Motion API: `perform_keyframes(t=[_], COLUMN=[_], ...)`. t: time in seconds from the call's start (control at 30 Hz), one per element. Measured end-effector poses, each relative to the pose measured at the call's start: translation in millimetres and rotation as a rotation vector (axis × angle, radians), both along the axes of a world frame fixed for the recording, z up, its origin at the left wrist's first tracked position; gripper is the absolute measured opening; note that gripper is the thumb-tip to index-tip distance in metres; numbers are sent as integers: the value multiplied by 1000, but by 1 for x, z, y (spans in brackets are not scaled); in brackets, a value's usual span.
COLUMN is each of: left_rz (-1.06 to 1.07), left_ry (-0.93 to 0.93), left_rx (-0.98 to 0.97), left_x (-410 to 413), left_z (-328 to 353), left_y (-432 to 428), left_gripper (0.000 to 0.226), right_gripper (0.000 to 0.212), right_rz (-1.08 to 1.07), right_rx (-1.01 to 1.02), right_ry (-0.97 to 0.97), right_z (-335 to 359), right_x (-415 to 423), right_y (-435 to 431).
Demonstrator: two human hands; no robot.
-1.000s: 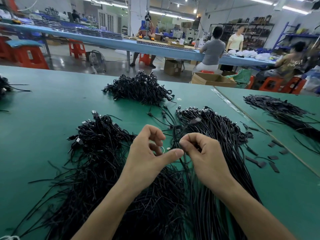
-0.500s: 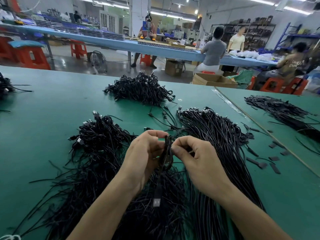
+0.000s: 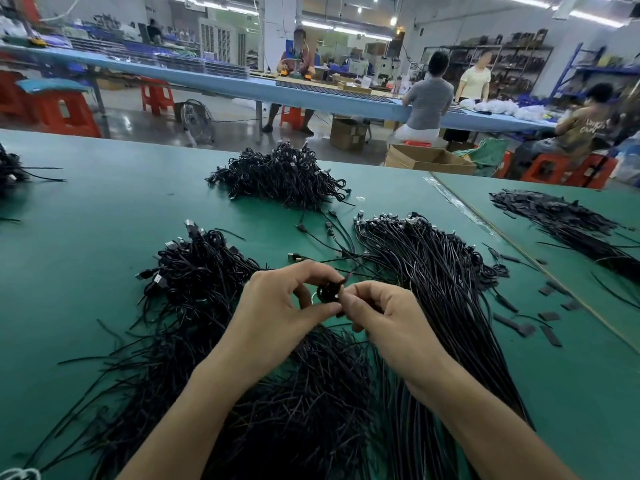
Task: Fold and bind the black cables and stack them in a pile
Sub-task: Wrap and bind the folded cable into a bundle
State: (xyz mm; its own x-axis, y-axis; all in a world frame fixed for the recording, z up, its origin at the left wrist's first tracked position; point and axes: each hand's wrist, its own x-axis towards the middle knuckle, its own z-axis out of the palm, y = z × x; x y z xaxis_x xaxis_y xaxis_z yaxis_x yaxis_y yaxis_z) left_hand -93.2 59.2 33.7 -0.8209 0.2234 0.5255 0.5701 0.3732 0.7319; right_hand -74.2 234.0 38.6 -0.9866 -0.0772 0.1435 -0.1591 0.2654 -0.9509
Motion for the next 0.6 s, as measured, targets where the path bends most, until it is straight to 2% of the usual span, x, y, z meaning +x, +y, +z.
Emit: perform_keyframes(t=[0.1, 0.2, 0.3, 0.4, 0.5, 0.6], left_rz=[264, 526, 581, 617, 626, 655], left_ry=[188, 248, 165, 10, -156, -180], left_rx=[-120, -75, -66, -166, -283, -316], left_x=[-7, -21, -35, -42, -46, -48], left_z=[-7, -20, -34, -48, -60, -64], left_y=[-5, -20, -36, -47, -54, -55], left_gripper=[18, 18, 29, 28, 24, 20], right_gripper=[7, 11, 10, 27, 30, 31], right_rz=[-68, -112, -241, -245, -221, -279], right_rx=[207, 472, 720, 866, 937, 926], right_ry=[-2, -84, -85, -180, -233, -223], right_z=[-14, -35, -55, -66, -73, -77], right_x=[-7, -10, -13, -16, -19, -27], right_y=[10, 32, 54, 62, 57, 47])
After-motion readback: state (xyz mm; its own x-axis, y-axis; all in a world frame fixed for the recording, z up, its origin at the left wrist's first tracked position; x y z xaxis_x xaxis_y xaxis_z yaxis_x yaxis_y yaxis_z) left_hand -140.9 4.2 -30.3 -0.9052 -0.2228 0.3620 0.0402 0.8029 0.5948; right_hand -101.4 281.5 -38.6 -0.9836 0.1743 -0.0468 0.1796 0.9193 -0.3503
